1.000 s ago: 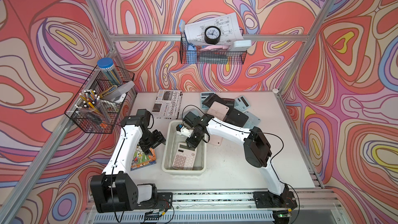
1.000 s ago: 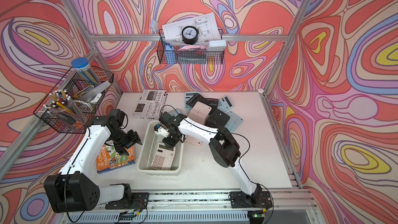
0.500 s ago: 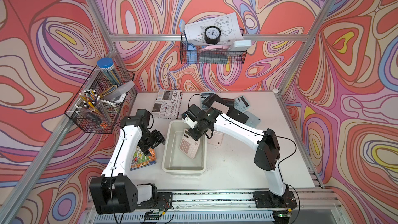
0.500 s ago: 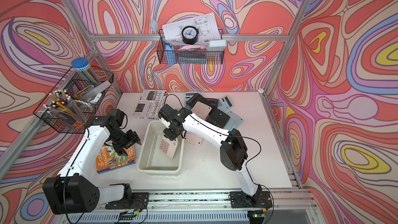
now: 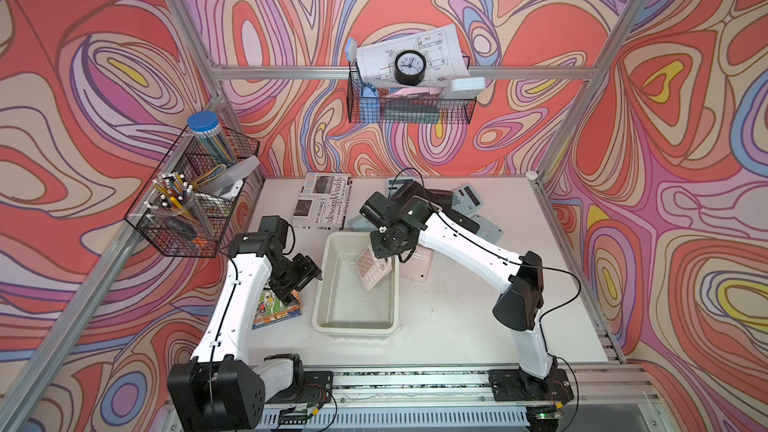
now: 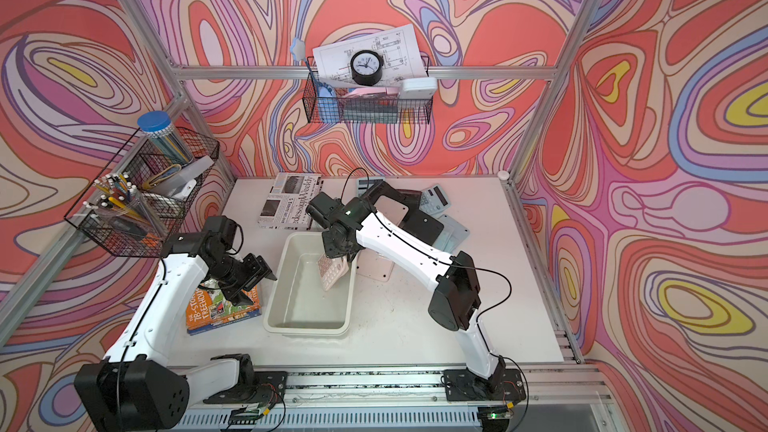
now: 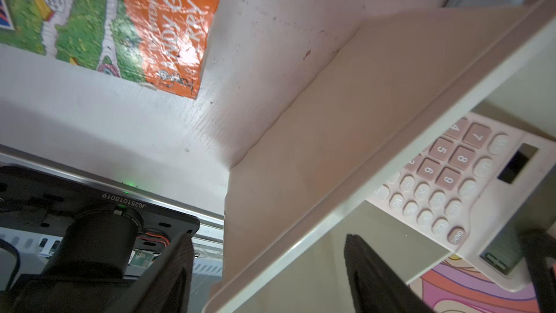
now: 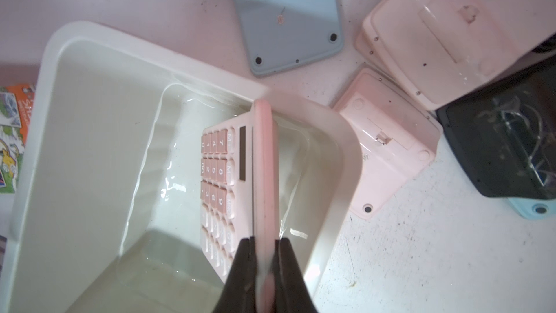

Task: Put the calculator in the storage box
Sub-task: Adjust the calculator in the storage box.

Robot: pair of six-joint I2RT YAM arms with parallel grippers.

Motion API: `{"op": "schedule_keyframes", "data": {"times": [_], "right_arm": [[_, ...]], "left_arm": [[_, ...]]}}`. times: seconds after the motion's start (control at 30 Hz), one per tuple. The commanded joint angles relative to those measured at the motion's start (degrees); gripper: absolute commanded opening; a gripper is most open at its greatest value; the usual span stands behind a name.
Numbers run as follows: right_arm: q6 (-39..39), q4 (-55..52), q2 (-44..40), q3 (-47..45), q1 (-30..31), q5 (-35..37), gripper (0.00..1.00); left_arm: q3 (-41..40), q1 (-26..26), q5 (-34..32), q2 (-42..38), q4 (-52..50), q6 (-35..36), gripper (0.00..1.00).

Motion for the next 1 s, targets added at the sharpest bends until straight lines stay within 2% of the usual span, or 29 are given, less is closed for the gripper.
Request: {"op": "schedule_keyframes", "data": {"times": [0.0,0.2,0.5,0.73,0.97], "right_arm": [[9.1,-4.6,0.7,3.3,1.3,3.8,0.0],[13.2,-10.1,5.8,10.4,2.1,7.3,0.0],[15.1,-6.8,8.9,12.0,2.5,6.8,0.0],[13.9,-1.0,7.9,5.7,4.4,6.1,0.0],[12.3,8.9,6.5,-2.2,5.5,7.9,0.0]], "left_arm": [[-1.3,0.3,5.2,-1.4,1.4,-1.8,0.74],[-5.0,-0.2,12.8,-4.6,3.9,-6.9,0.73],[-7.6,-3.8,16.5,-7.1,4.4,-10.5,0.74],[-4.0,-3.0,9.6,-7.2,-0.6,-6.9,0.75],[-3.9,-0.2,7.0,-6.7,-2.0,-4.3,0.76]]}}
